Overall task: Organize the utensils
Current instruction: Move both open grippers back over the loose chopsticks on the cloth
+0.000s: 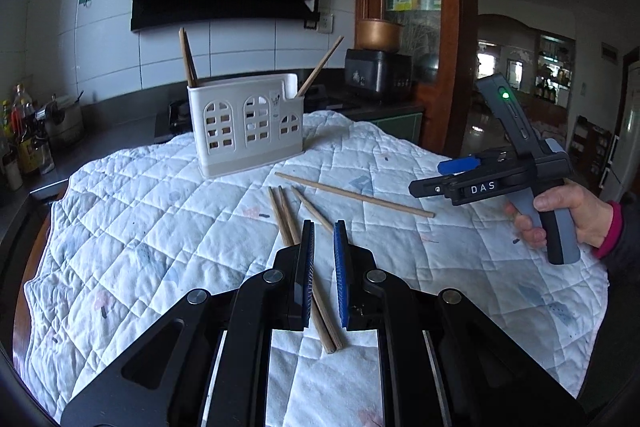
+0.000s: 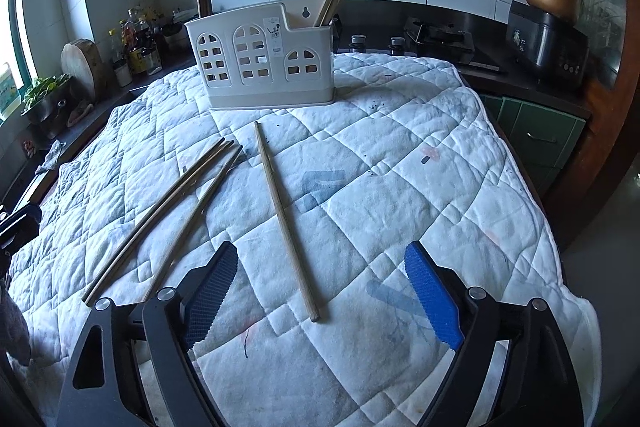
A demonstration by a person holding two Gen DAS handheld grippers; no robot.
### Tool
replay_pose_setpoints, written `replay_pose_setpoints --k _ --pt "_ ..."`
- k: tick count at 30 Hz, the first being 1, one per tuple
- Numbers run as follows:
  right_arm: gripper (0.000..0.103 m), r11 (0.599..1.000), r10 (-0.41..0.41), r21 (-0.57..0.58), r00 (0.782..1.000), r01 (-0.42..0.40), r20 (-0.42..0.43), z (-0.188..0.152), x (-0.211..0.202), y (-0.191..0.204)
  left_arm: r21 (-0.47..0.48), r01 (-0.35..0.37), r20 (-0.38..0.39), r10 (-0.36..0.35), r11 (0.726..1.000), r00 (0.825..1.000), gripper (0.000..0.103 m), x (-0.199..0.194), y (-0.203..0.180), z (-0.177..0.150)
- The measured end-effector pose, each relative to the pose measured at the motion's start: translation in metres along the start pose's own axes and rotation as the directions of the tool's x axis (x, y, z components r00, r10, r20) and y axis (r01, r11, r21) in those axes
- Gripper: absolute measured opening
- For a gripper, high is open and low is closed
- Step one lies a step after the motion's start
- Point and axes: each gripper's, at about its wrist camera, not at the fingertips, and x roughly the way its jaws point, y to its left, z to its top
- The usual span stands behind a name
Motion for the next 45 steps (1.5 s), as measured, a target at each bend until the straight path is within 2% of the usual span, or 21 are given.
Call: replay_pose_setpoints --k 3,11,12,13,14,15,17,18,24,26,28,30,33,37,41,45 --pt "0.084 1.000 -0.003 -0.007 1.000 0.003 0.003 0.001 -0.002 0.002 -0.020 0.044 0.039 -0.043 0.999 0.998 0.011 -0.003 0.003 -0.003" --pt "0.086 1.000 -0.002 -0.010 1.000 0.002 0.010 0.001 -0.004 0.004 -0.056 0.065 0.070 -0.061 0.996 0.996 0.012 -0.012 0.010 -0.007" --pt "0.086 1.000 -0.003 -0.011 1.000 0.003 0.011 0.002 -0.004 0.004 -0.051 0.065 0.070 -0.062 0.997 0.996 0.032 -0.013 0.008 -0.008" --pt "0.086 1.000 -0.004 -0.011 1.000 0.004 0.012 0.002 -0.004 0.004 -0.045 0.059 0.079 -0.055 0.997 0.995 0.072 -0.015 0.007 -0.008" --pt "0.086 1.000 -0.002 -0.010 1.000 0.003 0.011 0.001 -0.004 0.004 -0.037 0.044 0.099 -0.040 0.998 0.994 0.082 -0.020 0.005 -0.009" --pt "0.086 1.000 -0.001 -0.009 1.000 0.001 0.012 0.002 -0.004 0.004 -0.026 0.048 0.118 -0.044 0.999 0.992 0.079 -0.025 0.003 -0.010" --pt "0.086 1.000 -0.002 -0.008 1.000 0.002 0.013 0.002 -0.004 0.005 -0.011 -0.005 0.101 0.006 1.000 0.995 0.079 -0.027 -0.001 -0.011" --pt "0.086 1.000 -0.003 -0.009 1.000 0.003 0.011 0.001 -0.004 0.005 -0.007 -0.008 0.092 0.009 1.000 0.996 0.079 -0.026 -0.002 -0.012" --pt "0.086 1.000 -0.008 -0.016 1.000 0.008 0.009 0.002 -0.005 0.005 -0.058 0.019 0.105 -0.013 0.998 0.994 0.080 -0.029 0.010 -0.012" --pt "0.086 1.000 -0.008 -0.015 1.000 0.008 0.005 0.002 -0.003 0.004 -0.082 0.029 0.099 -0.021 0.996 0.995 0.090 -0.029 0.015 -0.013" --pt "0.086 1.000 -0.004 -0.012 1.000 0.004 -0.005 0.001 0.000 0.004 -0.106 0.058 0.055 -0.053 0.993 0.997 0.090 -0.023 0.020 -0.014" --pt "0.086 1.000 -0.001 -0.010 1.000 0.001 -0.015 -0.001 0.003 0.004 -0.129 0.061 -0.028 -0.065 0.990 0.997 0.090 -0.012 0.022 -0.017" --pt "0.085 1.000 0.001 -0.016 0.999 -0.001 -0.035 -0.005 0.009 0.005 -0.156 -0.030 -0.137 0.008 0.987 0.991 0.090 0.003 0.024 -0.020" --pt "0.078 1.000 0.011 -0.023 0.998 -0.013 -0.058 -0.007 0.015 0.006 -0.250 -0.016 -0.190 -0.033 0.968 0.981 0.089 0.011 0.042 -0.027" --pt "0.072 0.999 0.018 -0.032 0.996 -0.020 -0.083 -0.008 0.023 0.008 -0.279 -0.030 -0.217 -0.032 0.960 0.976 0.088 0.015 0.047 -0.030" --pt "0.054 0.998 0.021 -0.052 0.993 -0.027 -0.113 -0.010 0.032 0.012 -0.273 -0.032 -0.220 -0.030 0.961 0.975 0.088 0.017 0.043 -0.027"
